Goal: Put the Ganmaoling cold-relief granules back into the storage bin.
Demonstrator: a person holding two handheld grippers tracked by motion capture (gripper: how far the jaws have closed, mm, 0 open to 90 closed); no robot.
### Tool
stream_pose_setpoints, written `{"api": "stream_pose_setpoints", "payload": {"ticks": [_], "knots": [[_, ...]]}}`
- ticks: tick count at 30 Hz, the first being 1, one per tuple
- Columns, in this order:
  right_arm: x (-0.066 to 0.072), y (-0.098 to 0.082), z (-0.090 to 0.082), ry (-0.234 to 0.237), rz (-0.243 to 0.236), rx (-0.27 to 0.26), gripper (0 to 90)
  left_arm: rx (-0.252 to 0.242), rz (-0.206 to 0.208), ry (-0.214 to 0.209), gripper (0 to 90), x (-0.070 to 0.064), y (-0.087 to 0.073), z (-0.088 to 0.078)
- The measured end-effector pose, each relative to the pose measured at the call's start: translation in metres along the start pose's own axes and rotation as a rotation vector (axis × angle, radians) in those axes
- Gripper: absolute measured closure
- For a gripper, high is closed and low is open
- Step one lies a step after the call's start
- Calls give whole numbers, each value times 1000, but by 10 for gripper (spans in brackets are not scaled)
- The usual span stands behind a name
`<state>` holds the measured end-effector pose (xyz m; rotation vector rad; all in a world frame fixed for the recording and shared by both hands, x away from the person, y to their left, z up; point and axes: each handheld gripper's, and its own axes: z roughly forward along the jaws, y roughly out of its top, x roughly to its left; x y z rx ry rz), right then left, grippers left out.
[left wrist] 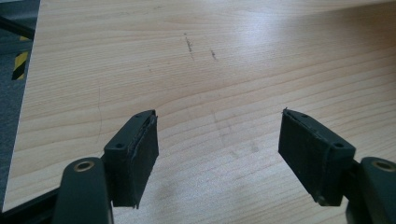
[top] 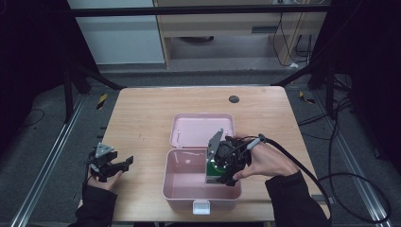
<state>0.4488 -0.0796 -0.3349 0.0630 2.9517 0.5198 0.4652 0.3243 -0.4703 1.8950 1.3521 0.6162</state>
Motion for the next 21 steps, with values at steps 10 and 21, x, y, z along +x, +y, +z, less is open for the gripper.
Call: {"api": "stream_pose_setpoints", "payload": {"ticks": [10,21], "knots": [[0,-3,13,26,12,5,160,-1,-2,1,278,1,0,0],[1,-13,25,38,17,23,158,1,-1,1,278,0,0,1]]}}
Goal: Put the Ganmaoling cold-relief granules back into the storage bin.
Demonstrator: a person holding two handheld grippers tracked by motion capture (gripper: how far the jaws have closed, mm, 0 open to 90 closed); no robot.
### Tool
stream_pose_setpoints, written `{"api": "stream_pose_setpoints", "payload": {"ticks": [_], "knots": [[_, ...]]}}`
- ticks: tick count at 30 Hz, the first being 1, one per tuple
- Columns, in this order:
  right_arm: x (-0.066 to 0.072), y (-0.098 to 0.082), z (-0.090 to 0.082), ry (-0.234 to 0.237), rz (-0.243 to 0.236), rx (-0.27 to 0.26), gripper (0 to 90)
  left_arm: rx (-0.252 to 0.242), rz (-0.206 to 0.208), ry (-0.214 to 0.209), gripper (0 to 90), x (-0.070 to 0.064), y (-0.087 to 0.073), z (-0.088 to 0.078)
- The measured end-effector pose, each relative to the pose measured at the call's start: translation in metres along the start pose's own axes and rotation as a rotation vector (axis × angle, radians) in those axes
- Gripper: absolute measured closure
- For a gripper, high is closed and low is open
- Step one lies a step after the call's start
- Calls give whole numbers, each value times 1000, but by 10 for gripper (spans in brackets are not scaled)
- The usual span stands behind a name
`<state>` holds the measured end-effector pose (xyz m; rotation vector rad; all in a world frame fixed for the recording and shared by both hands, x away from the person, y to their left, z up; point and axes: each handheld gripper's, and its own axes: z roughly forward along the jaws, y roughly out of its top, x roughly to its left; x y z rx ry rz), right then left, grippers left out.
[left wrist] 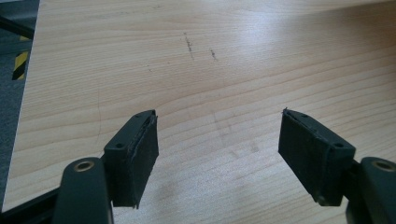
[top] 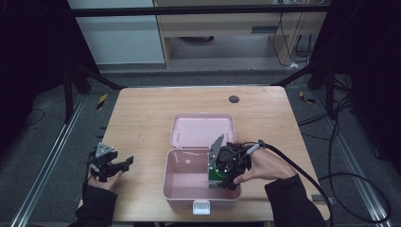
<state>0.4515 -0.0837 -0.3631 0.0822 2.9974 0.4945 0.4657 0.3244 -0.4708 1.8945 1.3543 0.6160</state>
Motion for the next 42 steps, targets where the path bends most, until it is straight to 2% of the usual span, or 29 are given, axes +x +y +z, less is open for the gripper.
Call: {"api": "stream_pose_setpoints", "payload": {"ticks": [15,21,23,28,32,36,39,42], "knots": [[0,3,17,17,-14,62,148,1,-1,-1,278,1,0,0],[-2,-3,26,42,18,72,141,2,-3,-1,278,1,0,0],[-2,-4,27,29,16,76,118,2,-3,-1,278,1,0,0],[-4,-6,13,17,44,19,113,2,-3,-1,278,1,0,0],[-3,-10,0,-21,52,-14,107,2,-2,0,278,1,0,0],[-2,-15,-16,-56,73,-82,101,2,-2,1,278,1,0,0],[0,-21,-31,-98,88,-148,99,3,-2,0,279,1,0,0],[-1,-28,-45,-178,133,-185,93,2,0,0,280,1,0,-1]]}}
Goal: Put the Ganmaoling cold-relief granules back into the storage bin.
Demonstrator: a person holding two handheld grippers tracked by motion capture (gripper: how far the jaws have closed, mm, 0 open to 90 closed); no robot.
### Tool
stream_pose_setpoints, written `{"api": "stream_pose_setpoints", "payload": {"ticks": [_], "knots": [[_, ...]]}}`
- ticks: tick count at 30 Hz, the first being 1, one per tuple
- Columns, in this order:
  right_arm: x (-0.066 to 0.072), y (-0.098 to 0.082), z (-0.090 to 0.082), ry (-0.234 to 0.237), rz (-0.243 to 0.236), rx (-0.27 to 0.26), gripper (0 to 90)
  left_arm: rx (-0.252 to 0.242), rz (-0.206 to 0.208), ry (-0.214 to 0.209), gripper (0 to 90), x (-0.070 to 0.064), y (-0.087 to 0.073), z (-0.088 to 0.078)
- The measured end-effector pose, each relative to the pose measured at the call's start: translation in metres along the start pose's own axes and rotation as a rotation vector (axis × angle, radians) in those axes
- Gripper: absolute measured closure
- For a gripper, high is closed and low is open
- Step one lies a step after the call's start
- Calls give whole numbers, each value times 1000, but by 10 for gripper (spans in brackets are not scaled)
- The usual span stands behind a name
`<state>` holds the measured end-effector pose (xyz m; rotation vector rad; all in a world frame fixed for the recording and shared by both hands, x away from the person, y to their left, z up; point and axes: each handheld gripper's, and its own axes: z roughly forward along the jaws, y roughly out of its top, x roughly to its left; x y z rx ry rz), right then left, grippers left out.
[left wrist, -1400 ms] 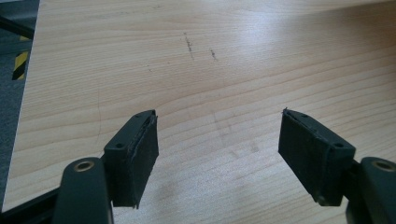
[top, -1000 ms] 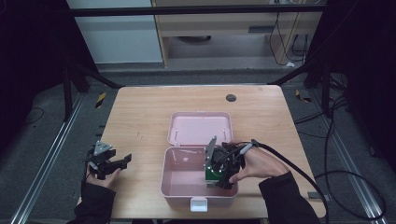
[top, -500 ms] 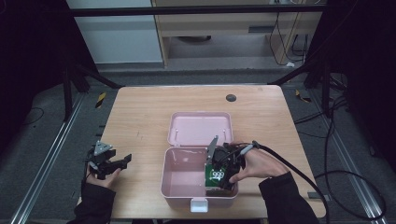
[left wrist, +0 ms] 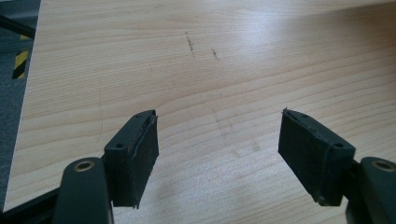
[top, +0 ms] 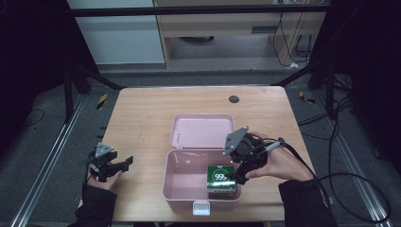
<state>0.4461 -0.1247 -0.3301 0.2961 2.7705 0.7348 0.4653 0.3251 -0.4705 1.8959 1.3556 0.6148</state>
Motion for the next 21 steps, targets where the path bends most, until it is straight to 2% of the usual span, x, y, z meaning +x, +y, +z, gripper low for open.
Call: {"api": "stream_pose_setpoints", "payload": {"ticks": [2,5,7,13,21], "knots": [[-4,-4,-7,-52,39,-28,91,0,0,0,281,0,0,0],[-10,-14,-15,-90,105,-83,90,0,-1,0,282,0,0,0],[-13,-21,-19,-124,135,-92,88,1,-1,0,283,0,0,0],[-15,-46,-20,-187,222,-151,75,1,-3,-1,285,0,0,1],[-20,-86,-17,-316,409,-264,59,4,-2,-3,293,-1,0,1]]}}
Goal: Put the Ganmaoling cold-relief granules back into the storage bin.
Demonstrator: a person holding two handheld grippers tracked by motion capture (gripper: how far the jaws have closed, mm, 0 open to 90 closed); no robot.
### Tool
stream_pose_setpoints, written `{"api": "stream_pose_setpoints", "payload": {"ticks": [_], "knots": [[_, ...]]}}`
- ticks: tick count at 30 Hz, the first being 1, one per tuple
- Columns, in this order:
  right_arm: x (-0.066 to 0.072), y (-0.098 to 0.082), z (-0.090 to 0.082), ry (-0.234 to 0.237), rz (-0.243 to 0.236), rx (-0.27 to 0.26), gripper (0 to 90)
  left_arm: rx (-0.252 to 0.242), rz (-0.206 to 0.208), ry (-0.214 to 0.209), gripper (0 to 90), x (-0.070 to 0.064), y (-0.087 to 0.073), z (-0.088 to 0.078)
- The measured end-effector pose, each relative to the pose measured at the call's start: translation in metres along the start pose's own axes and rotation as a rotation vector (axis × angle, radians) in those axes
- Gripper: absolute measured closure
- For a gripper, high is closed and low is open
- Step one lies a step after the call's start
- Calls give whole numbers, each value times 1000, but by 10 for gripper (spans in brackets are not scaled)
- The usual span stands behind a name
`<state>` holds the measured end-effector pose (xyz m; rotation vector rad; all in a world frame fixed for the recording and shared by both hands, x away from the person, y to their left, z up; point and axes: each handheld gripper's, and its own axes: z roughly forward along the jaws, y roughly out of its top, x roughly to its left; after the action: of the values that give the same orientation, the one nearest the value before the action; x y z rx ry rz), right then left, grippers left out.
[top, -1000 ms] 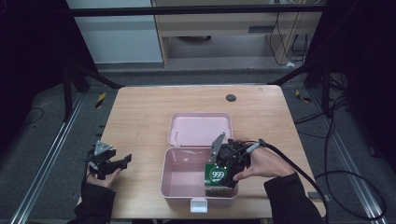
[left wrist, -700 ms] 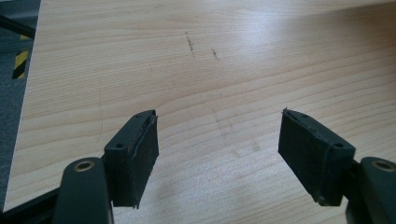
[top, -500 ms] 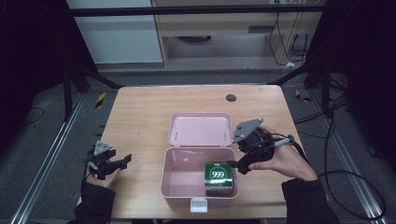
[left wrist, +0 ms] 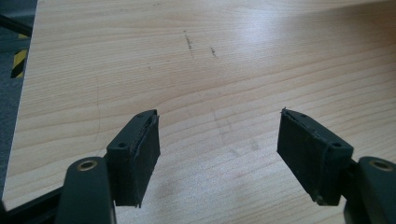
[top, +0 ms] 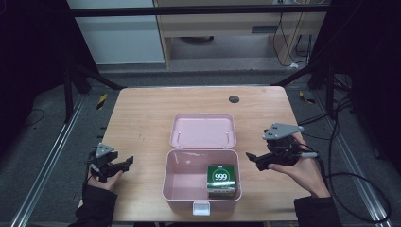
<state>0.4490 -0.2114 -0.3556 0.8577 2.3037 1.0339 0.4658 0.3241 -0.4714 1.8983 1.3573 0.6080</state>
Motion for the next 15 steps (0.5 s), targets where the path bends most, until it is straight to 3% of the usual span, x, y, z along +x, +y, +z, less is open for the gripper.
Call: {"api": "stream_pose_setpoints", "payload": {"ticks": [5,15], "knots": [[-10,-26,4,-70,113,-41,61,1,2,-3,294,0,0,0],[-33,-69,23,-196,267,-70,46,3,3,-4,293,0,-1,1]]}}
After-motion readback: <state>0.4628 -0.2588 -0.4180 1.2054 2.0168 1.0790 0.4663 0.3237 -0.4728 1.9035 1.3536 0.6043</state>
